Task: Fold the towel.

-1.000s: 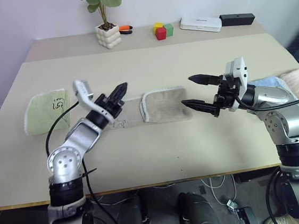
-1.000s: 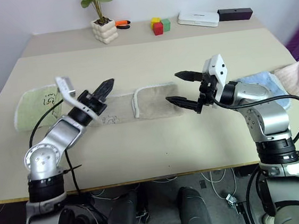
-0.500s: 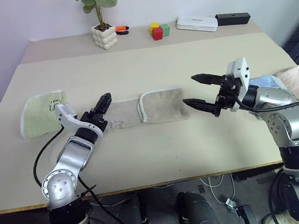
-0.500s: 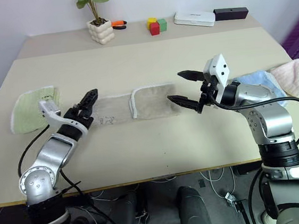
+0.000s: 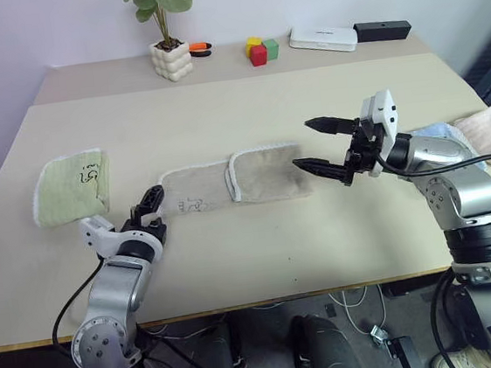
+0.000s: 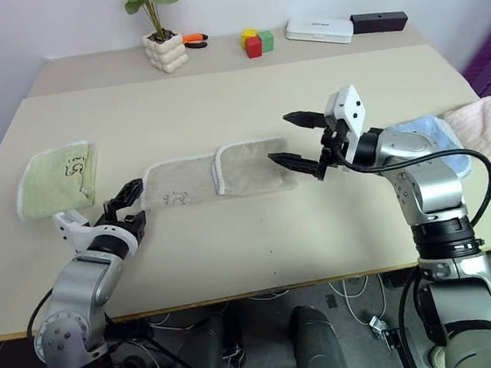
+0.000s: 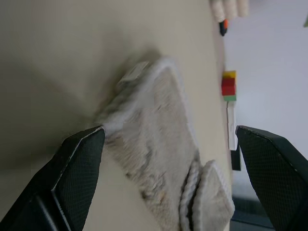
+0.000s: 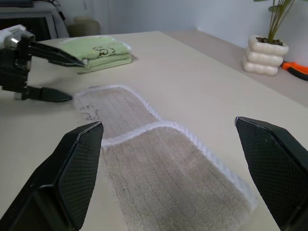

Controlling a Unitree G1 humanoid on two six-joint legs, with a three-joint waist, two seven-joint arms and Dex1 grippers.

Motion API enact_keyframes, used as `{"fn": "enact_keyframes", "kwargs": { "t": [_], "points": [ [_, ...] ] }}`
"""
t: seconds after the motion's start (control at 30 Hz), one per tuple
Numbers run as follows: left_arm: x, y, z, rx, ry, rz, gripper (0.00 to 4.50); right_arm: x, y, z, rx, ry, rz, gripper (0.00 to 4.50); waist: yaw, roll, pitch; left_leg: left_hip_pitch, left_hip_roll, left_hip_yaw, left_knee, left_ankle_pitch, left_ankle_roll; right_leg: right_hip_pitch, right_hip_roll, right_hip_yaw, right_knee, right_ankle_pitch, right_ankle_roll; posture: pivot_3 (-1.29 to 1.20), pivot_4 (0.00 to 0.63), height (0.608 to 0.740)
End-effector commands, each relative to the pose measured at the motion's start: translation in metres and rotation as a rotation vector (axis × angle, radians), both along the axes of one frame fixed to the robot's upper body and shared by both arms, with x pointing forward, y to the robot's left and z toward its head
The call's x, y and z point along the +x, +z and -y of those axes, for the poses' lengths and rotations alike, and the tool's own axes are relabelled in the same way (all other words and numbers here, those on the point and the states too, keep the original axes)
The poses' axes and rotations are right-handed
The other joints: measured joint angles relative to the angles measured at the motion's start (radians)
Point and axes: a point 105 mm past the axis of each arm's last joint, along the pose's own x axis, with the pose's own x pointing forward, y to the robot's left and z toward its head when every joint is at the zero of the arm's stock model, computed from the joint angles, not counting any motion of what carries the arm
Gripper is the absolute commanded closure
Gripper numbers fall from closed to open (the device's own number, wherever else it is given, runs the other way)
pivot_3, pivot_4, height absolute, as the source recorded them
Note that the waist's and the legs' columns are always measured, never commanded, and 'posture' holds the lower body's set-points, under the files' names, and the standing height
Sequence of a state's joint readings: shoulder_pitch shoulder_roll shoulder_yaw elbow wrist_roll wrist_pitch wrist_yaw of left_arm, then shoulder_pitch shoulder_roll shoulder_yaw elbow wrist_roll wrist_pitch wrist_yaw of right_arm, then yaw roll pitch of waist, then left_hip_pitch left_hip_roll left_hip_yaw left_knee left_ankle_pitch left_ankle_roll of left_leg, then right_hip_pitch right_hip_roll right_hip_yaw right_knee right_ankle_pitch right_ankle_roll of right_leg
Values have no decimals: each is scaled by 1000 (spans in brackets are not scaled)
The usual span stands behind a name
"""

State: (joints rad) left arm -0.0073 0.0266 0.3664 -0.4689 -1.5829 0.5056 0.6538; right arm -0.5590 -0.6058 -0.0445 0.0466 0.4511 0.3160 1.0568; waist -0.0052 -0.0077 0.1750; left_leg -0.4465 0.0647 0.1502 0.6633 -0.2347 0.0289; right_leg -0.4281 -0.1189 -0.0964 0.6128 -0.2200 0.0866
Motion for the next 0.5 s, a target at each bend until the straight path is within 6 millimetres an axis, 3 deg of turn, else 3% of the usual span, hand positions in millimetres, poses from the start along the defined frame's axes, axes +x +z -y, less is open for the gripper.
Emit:
{"fn": "enact_keyframes", "kwargs": {
  "t": [0.03,0.1,0.2,0.37,0.5],
  "points": [
    [-5,9,7,-29,-40,38,54,-1,7,-2,3,14,42,0,0,0,0,0,0,0,0,0,0,0,0,0,0,0,0,0,150,740],
    [-7,-2,8,-61,-46,-18,54,-2,5,-2,-9,12,41,0,0,0,0,0,0,0,0,-1,-1,0,0,0,0,0,0,0,150,740],
    [-2,1,5,-72,-50,8,54,-2,6,-2,-6,12,44,0,2,0,0,0,0,0,0,-1,-1,0,0,0,0,0,0,0,150,740],
    [10,-15,3,-66,-69,-35,54,-5,9,-1,22,14,28,0,13,1,0,1,0,0,0,-1,-2,0,0,0,0,0,0,0,150,740],
    [19,-16,7,-61,-90,-22,54,-14,16,7,50,48,-11,0,21,1,-1,1,0,0,0,-1,-2,1,0,0,0,0,0,0,150,740]
  ]
}}
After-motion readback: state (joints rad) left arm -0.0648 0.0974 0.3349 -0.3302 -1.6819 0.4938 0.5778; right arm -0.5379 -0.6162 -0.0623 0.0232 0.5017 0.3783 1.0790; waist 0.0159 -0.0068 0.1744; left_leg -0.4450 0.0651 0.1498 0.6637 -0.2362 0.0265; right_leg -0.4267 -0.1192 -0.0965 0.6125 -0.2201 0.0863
